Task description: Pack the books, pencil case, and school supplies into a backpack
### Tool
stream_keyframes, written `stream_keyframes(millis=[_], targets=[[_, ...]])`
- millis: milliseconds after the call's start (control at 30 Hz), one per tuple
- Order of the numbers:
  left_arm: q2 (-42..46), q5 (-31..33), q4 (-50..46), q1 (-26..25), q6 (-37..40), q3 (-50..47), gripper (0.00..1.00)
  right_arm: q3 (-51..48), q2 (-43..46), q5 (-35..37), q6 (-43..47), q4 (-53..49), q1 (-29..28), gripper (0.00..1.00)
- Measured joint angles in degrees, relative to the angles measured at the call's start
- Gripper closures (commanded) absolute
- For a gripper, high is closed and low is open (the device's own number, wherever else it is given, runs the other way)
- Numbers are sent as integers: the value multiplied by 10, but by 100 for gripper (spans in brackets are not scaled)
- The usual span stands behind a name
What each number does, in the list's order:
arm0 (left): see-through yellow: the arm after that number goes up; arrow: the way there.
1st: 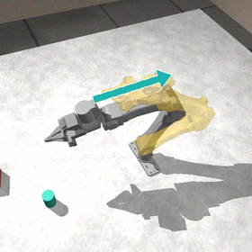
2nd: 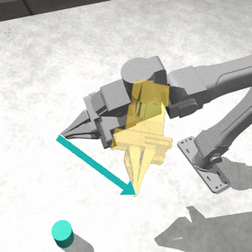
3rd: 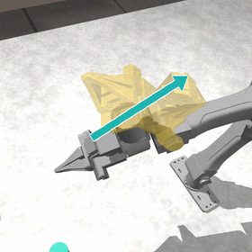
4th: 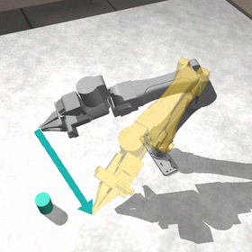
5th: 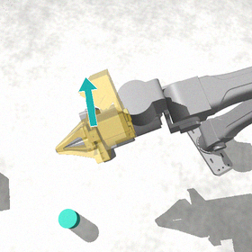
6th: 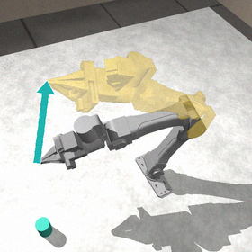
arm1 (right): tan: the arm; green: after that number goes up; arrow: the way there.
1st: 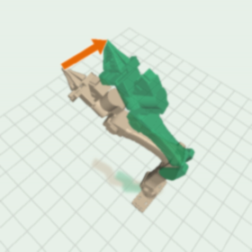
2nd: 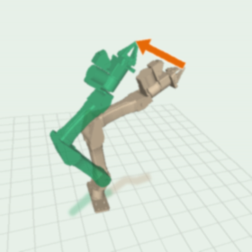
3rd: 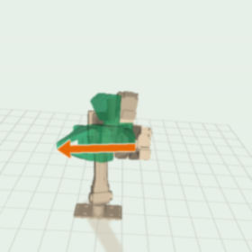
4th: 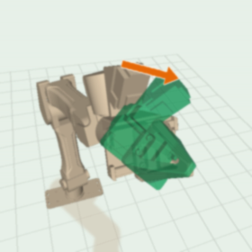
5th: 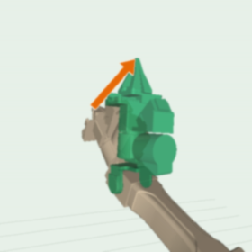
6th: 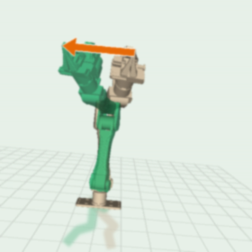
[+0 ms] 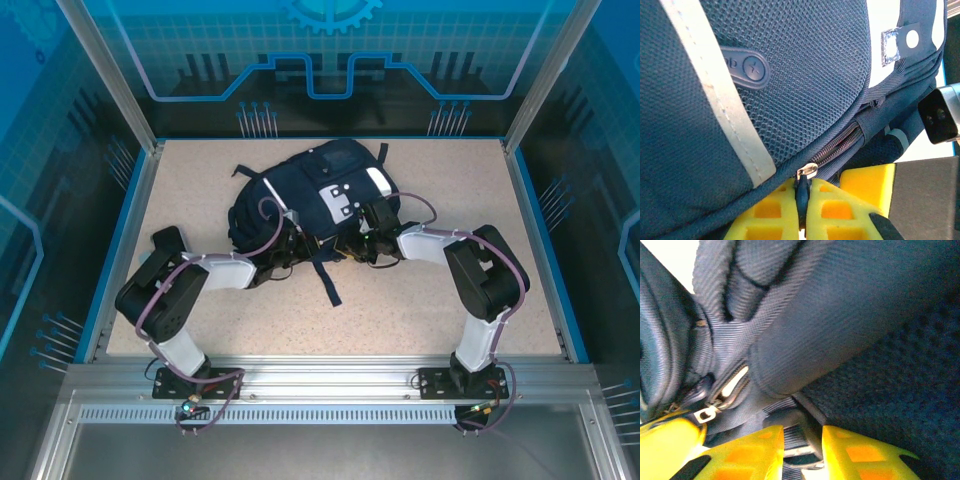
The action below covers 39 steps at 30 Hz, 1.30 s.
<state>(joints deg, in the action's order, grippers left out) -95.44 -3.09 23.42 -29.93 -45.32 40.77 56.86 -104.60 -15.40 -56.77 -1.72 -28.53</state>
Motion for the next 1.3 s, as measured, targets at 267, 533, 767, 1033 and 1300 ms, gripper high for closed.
stream_keyframes(millis=[267,533,767,1033,1300], targets=[[80,56,-98,0,31,-23,100,5,10,41,-2,-38,2,71],[169,126,-207,3,70,-40,100,10,31,63,5,-72,16,66],[214,102,-222,0,127,-45,100,7,111,90,28,-101,36,52],[198,52,-228,-80,154,11,100,-42,229,84,17,-128,37,36],[96,30,-208,-162,153,94,100,-120,293,36,-41,-123,37,38]])
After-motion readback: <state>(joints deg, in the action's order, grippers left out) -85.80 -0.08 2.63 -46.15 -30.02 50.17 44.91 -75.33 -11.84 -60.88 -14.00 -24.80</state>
